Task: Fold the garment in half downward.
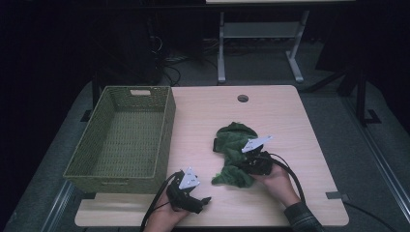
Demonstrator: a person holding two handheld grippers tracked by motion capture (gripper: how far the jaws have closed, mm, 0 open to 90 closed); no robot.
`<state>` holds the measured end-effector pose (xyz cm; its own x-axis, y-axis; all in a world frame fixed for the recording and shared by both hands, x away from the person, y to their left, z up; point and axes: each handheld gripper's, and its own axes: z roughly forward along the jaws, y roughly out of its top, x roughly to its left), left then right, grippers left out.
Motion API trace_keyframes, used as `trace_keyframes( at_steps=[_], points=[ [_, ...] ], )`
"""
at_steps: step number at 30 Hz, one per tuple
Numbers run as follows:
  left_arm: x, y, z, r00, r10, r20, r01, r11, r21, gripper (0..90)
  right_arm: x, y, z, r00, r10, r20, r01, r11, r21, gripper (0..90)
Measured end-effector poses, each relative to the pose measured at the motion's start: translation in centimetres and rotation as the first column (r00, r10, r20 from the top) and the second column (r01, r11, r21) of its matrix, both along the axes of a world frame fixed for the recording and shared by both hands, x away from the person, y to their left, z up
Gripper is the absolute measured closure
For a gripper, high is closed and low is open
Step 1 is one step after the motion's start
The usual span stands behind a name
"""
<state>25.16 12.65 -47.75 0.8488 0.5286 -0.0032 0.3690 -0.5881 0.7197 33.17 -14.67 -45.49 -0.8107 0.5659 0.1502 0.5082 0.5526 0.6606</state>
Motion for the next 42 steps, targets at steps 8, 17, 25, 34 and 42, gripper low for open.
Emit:
trace_keyframes(
  at_steps=[8,17,25,34,42],
  points=[
    [0.0,0.0,0.0,1.0,0.0,-0.001,0.0,1.0,0.001,12.7,-0.2,-0.2,0.5,0.9996,-0.021,0.018,0.021,1.0,-0.002,83.7],
    [0.7,-0.4,0.7,0.9979,0.021,-0.062,-0.019,0.9996,0.021,14.6,-0.4,-1.6,2.0,0.9943,-0.082,0.068,0.08,0.996,0.027,64.1],
    [1.5,-0.8,1.7,0.9988,-0.008,-0.048,0.009,0.9997,0.02,14.9,-0.5,-2.3,2.7,0.9919,-0.096,0.084,0.092,0.995,0.045,59.8],
    [3.5,-2.4,3.5,0.9986,-0.048,-0.024,0.048,0.9988,0.01,18.4,0.4,-3.4,3.7,0.9884,-0.119,0.095,0.114,0.992,0.054,57.6],
    [6.3,-4.7,5.4,0.9971,-0.074,-0.016,0.074,0.9972,0.006,23.2,2.0,-4.2,4.8,0.985,-0.139,0.103,0.133,0.989,0.065,56.3]
  ],
)
